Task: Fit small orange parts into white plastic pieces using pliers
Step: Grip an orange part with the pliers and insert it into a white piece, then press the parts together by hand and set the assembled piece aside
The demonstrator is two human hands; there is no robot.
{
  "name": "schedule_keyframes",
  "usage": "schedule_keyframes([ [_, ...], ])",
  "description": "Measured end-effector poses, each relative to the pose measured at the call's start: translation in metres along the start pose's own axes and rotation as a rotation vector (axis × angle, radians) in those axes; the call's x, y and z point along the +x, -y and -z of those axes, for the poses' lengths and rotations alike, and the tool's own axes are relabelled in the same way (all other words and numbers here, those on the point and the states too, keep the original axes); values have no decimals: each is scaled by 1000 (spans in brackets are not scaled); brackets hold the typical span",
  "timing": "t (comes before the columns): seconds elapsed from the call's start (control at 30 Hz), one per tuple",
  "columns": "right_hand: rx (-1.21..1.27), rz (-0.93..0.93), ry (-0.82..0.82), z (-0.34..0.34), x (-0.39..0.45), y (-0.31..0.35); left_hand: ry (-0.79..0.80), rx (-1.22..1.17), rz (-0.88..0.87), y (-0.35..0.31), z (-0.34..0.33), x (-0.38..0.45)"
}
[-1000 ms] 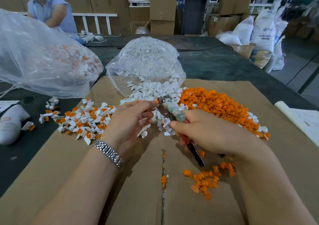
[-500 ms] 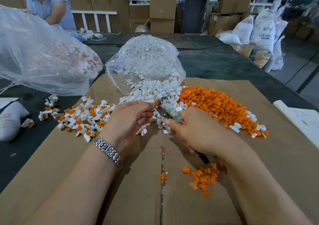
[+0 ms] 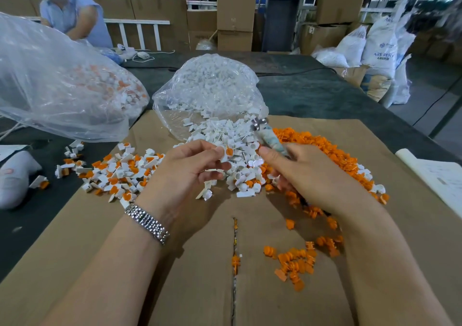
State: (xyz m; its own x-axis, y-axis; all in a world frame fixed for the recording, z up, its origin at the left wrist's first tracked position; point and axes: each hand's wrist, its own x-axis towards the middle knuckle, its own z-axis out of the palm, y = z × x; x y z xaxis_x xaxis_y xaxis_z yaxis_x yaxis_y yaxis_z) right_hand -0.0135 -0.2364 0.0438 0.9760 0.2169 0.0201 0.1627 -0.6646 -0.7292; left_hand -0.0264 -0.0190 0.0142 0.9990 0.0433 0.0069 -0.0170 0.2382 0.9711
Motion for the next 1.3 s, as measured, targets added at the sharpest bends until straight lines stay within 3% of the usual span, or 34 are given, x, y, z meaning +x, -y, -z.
schedule_keyframes([
  [0.1, -233, -30, -162, -3, 7, -10, 46, 53, -3, -1, 2, -1],
  [0.23, -539, -153, -190, -11, 15, -21, 91, 122, -15, -1, 0, -2],
  [0.33, -637, -190, -171, -17, 19, -24, 113, 111, 24, 1, -3, -3],
  [0.43, -600, -182, -183, -19, 20, -22, 128, 133, 69, 1, -4, -4],
  [0.53, -278, 170, -249, -17, 16, -13, 120, 131, 108, 2, -6, -4],
  [0.6, 20, 384, -149, -19, 9, -4, 125, 137, 115, 2, -6, -4],
  [0.67, 96, 469, -61, -24, 5, 1, 121, 156, 108, 3, -6, -4],
  [0.9, -61, 506, 7, -29, 8, -1, 73, 283, 103, 5, -7, -5],
  [1.3, -373, 512, -51, -46, 9, 8, -32, 369, 9, 10, -9, -6],
])
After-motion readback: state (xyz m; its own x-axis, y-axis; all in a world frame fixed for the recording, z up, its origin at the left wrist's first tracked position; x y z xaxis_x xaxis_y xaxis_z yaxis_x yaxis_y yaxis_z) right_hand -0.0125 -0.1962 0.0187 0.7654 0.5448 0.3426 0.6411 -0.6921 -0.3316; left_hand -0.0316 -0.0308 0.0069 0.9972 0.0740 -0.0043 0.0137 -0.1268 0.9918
